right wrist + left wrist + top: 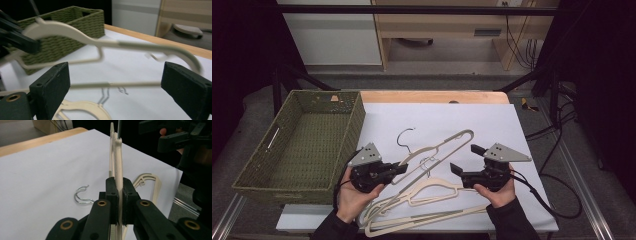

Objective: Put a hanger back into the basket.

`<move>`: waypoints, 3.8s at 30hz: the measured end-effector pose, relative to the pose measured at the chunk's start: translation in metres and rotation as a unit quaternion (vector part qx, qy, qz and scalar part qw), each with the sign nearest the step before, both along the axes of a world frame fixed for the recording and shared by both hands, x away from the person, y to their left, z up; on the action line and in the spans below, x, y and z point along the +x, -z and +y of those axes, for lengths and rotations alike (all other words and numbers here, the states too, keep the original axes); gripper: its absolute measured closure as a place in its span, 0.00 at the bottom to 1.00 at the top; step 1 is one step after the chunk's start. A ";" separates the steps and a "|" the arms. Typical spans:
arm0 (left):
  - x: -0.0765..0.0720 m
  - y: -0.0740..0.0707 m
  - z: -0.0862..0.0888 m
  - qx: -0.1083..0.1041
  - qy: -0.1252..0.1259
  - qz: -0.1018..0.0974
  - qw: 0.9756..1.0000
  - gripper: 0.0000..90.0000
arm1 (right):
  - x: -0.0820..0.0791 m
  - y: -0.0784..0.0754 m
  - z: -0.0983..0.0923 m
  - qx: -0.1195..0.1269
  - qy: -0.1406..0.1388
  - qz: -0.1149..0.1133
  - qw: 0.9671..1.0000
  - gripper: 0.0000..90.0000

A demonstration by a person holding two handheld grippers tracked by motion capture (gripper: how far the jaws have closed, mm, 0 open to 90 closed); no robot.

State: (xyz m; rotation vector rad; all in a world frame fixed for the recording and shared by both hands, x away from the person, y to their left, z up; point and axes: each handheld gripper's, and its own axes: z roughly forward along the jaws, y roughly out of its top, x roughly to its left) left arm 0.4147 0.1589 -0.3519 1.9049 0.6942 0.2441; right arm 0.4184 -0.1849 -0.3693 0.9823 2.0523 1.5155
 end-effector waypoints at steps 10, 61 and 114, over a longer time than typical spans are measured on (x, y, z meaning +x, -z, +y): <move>0.002 -0.037 0.025 -0.001 -0.019 -0.038 0.999 0.95 | 0.008 0.021 -0.031 -0.019 0.045 0.023 0.999 0.04; 0.085 -0.067 0.239 0.048 -0.162 -0.033 0.985 0.95 | 0.004 0.021 -0.066 -0.005 0.077 0.022 0.997 0.04; 0.095 0.039 0.286 0.126 -0.302 0.103 0.939 0.66 | 0.006 0.027 -0.060 -0.012 0.071 0.029 0.997 0.04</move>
